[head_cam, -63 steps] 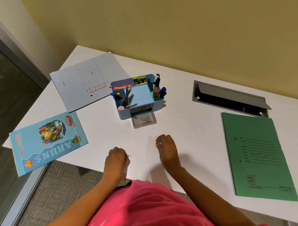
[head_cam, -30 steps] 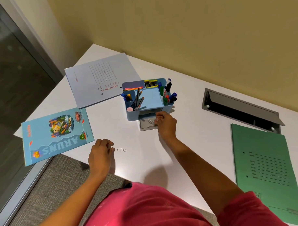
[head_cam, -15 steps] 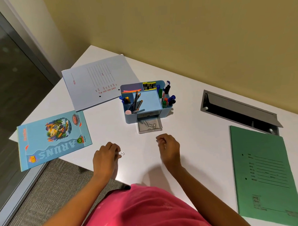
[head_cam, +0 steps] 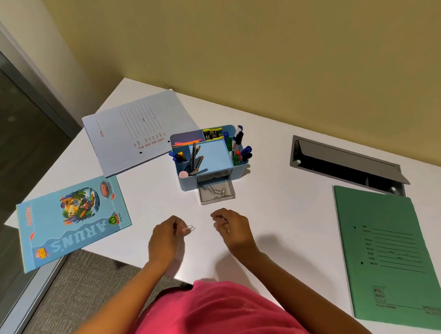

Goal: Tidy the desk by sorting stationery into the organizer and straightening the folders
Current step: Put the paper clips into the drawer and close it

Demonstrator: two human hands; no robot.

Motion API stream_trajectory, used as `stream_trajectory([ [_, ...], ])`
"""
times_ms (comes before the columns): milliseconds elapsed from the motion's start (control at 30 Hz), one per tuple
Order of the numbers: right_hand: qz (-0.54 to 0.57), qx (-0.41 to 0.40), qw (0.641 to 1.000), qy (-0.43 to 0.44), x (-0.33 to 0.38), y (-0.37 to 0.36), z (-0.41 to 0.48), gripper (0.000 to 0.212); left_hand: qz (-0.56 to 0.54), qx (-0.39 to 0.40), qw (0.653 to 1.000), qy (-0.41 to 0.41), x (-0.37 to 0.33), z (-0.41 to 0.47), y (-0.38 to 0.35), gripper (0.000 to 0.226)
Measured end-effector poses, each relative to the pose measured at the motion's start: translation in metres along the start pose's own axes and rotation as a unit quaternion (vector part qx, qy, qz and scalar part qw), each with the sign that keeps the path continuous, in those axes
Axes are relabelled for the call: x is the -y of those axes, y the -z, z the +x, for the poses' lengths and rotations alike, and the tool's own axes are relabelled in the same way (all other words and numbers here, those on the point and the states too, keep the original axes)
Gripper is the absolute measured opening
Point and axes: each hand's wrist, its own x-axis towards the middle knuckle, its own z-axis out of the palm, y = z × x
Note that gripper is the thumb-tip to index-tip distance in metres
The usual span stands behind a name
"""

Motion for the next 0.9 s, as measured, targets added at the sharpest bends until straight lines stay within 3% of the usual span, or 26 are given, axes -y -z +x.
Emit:
stream_trajectory([
  [133,0.01,0.032,0.999,0.021,0.014,-0.004,0.006,0.026,-0.133,0.007,0.991,0.014,-0.025,0.007,-0.007,0.003],
  [500,0.035,-0.054,0.998,-0.01,0.026,0.009,0.031,0.005,-0.171,-0.032,0.985,0.005,-0.051,0.026,-0.011,0.002],
  [700,0.015,-0.126,0.988,-0.085,0.024,0.016,0.061,0.008,-0.196,-0.042,0.974,0.106,-0.045,0.036,-0.015,0.012],
  [900,-0.035,-0.115,0.99,-0.078,0.022,0.016,0.082,0.015,-0.236,0.0,0.957,0.171,-0.043,0.044,-0.021,0.04],
])
